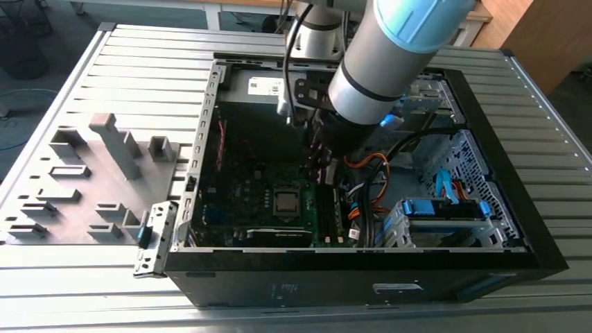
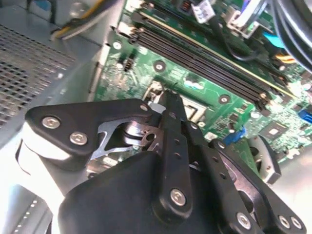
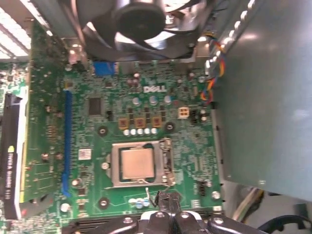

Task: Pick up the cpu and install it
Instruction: 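Install the first cpu locking lever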

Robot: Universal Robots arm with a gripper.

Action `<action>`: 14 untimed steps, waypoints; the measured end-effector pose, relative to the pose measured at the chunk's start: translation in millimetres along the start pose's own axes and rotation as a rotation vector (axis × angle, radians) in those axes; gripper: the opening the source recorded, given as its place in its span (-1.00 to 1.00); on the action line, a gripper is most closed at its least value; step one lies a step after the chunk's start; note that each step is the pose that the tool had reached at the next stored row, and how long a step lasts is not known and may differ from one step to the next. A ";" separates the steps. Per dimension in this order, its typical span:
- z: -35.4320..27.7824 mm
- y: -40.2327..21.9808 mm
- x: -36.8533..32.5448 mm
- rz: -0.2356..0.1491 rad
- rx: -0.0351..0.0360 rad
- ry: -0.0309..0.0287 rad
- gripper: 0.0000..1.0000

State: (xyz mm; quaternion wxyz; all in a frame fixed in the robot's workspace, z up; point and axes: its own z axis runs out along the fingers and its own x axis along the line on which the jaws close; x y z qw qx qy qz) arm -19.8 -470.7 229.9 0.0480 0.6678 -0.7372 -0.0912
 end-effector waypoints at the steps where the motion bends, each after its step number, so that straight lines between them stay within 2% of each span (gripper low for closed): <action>1: 0.9 -0.2 2.1 0.000 -0.0001 -0.0001 -0.79; 7: 9.7 -1.8 12.9 0.000 -0.0013 0.0003 -0.79; 11: 11.9 -2.0 13.5 0.002 -0.0011 0.0080 -0.79; 14: 11.9 -2.0 13.5 0.002 -0.0010 0.0083 -0.79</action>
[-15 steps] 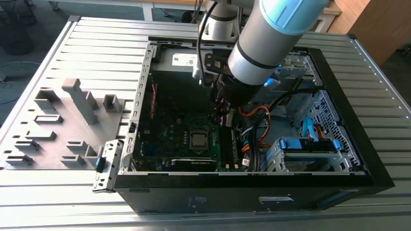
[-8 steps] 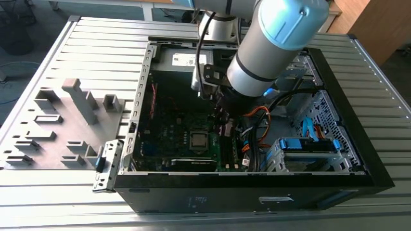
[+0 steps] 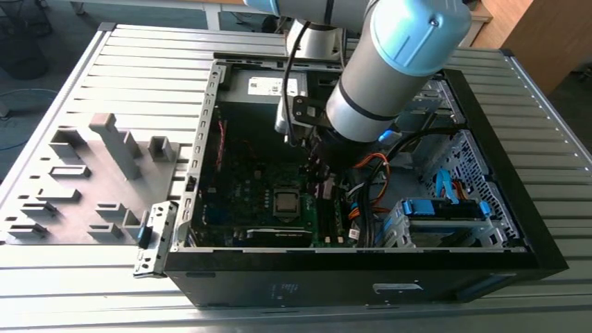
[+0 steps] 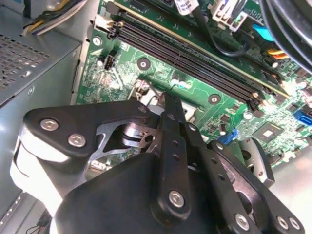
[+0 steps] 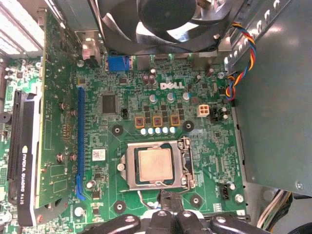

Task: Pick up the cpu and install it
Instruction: 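Install the first cpu locking lever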

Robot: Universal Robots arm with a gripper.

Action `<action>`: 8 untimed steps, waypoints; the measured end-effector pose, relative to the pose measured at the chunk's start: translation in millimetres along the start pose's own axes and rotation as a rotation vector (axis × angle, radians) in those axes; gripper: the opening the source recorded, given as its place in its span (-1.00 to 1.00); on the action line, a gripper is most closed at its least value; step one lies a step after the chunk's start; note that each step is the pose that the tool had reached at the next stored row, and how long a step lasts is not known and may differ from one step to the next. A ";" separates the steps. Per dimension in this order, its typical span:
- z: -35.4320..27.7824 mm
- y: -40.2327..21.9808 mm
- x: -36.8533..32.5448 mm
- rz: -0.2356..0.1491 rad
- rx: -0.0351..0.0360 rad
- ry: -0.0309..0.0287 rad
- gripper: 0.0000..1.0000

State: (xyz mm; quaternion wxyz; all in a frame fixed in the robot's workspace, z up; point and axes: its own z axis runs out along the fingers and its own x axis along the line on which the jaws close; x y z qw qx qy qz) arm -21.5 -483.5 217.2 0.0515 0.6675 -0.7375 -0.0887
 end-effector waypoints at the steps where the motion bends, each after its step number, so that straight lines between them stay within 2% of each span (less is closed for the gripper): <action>1: 0.0 0.0 0.1 0.000 0.0000 0.0000 -0.79; 5: 0.8 1.6 0.6 -0.003 0.0000 0.0015 -0.79; 8: 1.8 3.3 1.0 -0.005 0.0003 0.0059 -0.79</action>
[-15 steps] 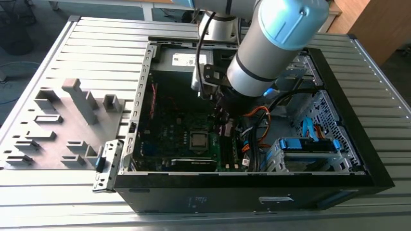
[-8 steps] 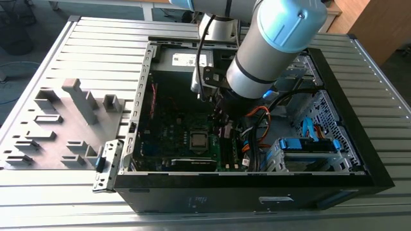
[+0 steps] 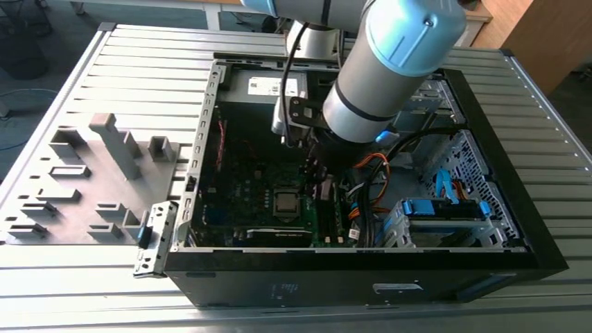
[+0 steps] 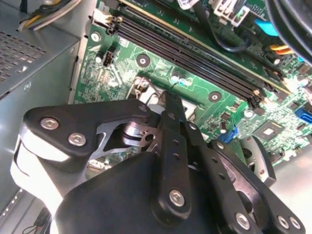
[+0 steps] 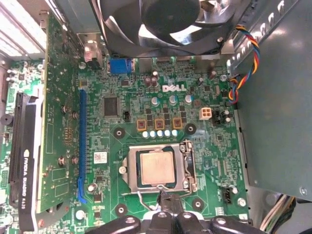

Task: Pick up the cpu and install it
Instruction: 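Install the first cpu locking lever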

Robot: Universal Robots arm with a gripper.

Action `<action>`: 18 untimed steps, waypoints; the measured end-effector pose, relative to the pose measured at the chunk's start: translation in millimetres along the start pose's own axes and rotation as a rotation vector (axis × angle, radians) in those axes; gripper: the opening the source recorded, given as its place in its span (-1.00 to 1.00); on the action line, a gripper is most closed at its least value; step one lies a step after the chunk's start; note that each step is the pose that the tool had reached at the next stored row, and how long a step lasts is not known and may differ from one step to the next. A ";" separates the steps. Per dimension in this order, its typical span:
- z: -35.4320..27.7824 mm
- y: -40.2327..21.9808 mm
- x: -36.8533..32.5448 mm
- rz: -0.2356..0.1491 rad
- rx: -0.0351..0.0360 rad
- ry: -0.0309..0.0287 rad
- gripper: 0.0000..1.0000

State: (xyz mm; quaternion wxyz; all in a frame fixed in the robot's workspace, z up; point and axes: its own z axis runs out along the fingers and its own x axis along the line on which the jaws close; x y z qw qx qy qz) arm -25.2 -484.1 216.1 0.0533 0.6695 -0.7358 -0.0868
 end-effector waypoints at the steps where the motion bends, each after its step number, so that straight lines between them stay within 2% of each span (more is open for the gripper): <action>1: 0.3 0.6 0.1 0.000 0.0003 0.0026 -0.79; 4: 1.6 3.1 0.5 -0.001 0.0009 0.0122 -0.79; 6: 3.1 4.8 0.7 -0.002 0.0012 0.0162 -0.79; 12: 11.6 4.4 1.2 -0.006 0.0013 0.0188 -0.79; 18: 13.2 4.7 1.4 -0.006 0.0014 0.0199 -0.79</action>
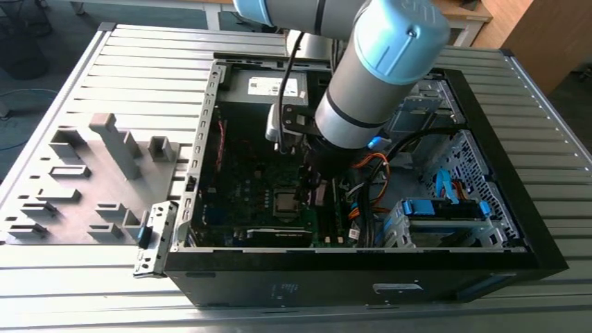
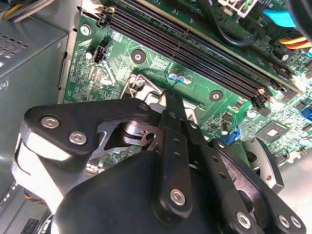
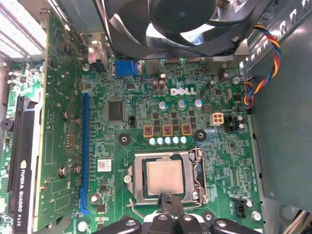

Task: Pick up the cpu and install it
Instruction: 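Install the first cpu locking lever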

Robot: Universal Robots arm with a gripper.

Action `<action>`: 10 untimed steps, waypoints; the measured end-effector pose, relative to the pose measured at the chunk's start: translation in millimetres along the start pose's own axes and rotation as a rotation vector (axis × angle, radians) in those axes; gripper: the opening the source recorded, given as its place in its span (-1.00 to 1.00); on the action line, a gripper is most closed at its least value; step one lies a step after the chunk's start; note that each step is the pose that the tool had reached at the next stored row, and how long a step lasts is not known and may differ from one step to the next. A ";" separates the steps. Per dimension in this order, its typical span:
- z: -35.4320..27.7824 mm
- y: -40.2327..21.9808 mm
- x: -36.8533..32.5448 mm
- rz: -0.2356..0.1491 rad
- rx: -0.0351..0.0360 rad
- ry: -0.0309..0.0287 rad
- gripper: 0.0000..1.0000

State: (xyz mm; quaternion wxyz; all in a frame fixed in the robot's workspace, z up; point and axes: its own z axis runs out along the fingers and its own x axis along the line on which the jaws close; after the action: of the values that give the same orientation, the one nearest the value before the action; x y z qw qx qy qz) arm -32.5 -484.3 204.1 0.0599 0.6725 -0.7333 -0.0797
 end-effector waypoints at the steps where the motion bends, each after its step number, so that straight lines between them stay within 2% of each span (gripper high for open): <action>1: 0.3 0.2 0.2 0.000 0.0002 0.0013 -0.79; 6: 2.0 1.0 1.8 0.001 0.0008 0.0101 -0.79; 10: 4.5 0.7 3.8 0.002 0.0013 0.0147 -0.79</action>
State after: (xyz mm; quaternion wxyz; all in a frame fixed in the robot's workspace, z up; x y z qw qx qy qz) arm -34.4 -487.9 199.7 0.0649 0.6725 -0.7335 -0.0743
